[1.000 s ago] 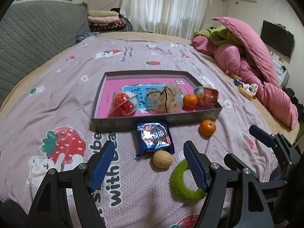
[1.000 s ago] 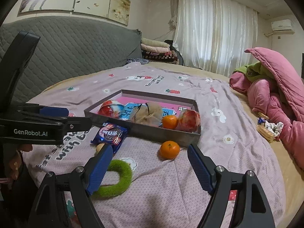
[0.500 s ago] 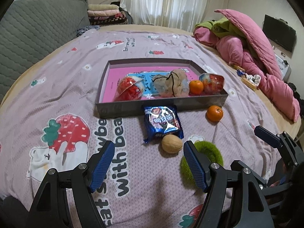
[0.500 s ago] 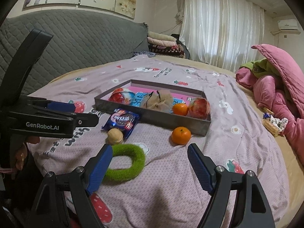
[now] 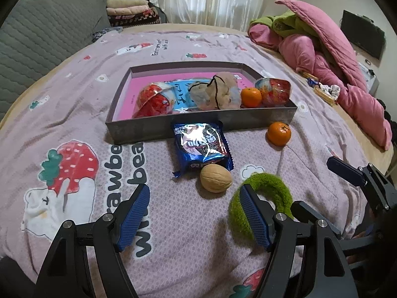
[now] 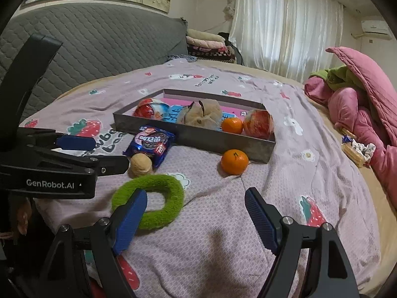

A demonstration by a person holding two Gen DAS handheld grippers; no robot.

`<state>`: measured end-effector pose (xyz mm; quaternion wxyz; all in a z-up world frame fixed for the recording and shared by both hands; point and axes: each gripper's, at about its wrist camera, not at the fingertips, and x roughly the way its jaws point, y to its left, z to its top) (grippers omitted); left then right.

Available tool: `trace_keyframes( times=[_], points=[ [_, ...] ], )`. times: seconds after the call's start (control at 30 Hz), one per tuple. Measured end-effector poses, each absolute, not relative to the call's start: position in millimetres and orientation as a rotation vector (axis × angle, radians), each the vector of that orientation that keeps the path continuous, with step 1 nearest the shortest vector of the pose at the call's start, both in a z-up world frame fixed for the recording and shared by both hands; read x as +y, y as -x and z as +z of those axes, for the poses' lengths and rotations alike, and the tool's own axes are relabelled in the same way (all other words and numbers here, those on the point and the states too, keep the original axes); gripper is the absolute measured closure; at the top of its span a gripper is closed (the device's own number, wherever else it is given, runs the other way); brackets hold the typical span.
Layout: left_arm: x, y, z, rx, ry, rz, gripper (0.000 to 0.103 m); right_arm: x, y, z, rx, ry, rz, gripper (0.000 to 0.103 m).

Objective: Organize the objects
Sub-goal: 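Withdraw both open grippers from the tray toward the walnut and green ring, then grasp the walnut with left gripper while right gripper grasps the green fuzzy ring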

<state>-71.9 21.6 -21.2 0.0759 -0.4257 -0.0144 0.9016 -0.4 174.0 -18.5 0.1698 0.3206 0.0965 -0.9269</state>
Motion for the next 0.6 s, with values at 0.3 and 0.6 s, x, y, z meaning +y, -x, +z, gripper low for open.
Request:
trace_keyframes(
  times=[0.3,0.6],
  points=[
    [24,86,-32,-0.076,1.308,2.694,0.027,170,11,-26,0.27,-0.945,-2.622,0.023],
    [28,97,-36,-0.106,1.339,2.689,0.027,164,21,-32,0.27,-0.98,-2.622,0.023]
  ],
)
